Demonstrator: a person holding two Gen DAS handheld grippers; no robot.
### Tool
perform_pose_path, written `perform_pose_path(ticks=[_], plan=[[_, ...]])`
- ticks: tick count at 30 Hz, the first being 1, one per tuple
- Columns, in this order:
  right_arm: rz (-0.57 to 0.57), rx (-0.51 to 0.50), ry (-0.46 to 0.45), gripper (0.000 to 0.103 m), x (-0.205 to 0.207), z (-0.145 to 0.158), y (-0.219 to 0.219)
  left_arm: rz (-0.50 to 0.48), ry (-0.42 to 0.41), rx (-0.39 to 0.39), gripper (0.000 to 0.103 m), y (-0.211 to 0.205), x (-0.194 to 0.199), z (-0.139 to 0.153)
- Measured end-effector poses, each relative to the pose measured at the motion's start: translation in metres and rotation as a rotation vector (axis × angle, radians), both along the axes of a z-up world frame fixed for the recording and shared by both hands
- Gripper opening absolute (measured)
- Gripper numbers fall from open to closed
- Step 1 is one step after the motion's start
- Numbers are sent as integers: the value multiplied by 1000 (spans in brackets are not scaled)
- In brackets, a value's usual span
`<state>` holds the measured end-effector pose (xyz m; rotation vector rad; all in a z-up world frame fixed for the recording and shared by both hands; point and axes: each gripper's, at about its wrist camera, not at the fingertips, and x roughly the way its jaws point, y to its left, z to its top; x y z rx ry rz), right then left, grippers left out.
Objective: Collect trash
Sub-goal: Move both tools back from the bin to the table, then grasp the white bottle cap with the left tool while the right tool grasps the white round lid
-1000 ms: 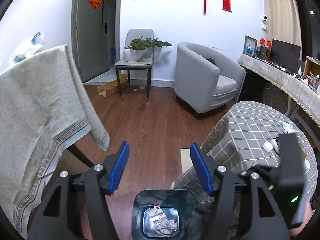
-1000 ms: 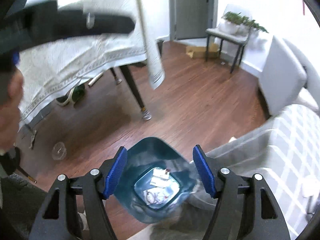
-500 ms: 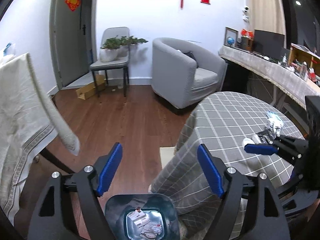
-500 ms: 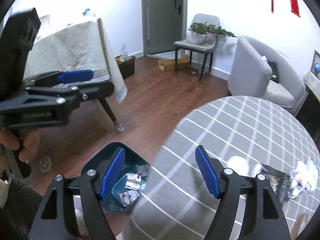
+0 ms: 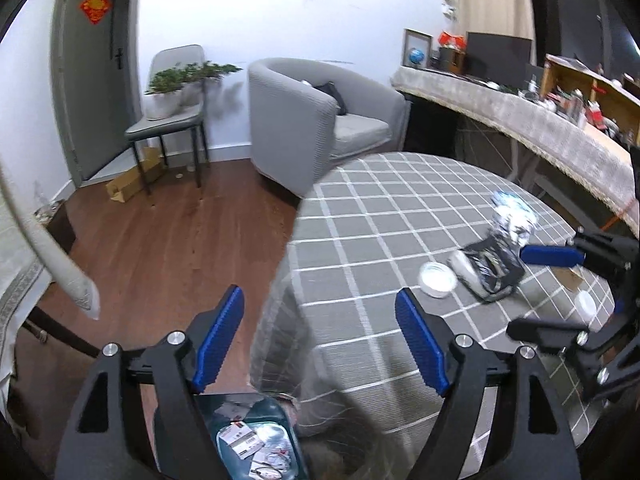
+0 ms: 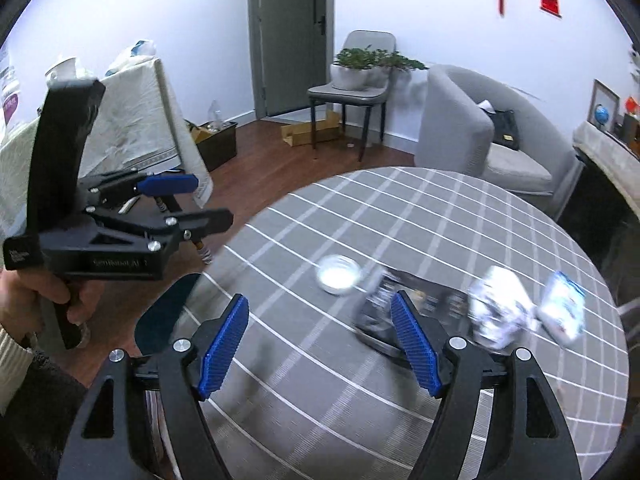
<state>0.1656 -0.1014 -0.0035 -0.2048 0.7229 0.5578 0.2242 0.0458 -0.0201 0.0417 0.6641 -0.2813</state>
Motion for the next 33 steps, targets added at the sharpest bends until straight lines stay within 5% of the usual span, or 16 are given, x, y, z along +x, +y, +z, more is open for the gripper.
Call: perform_pose_path(ticks=[13,26,33], plan=[[-78,11,3,75,-15,6,-65,-120,28,25,65,-63,14,-19],[-100,-15,34,75,-24,0,-103,-127,54,49,57,-87,25,-30],[-105,-43,47,75,-29,-3,-118,-135,53,102,36,-103,28,-31]])
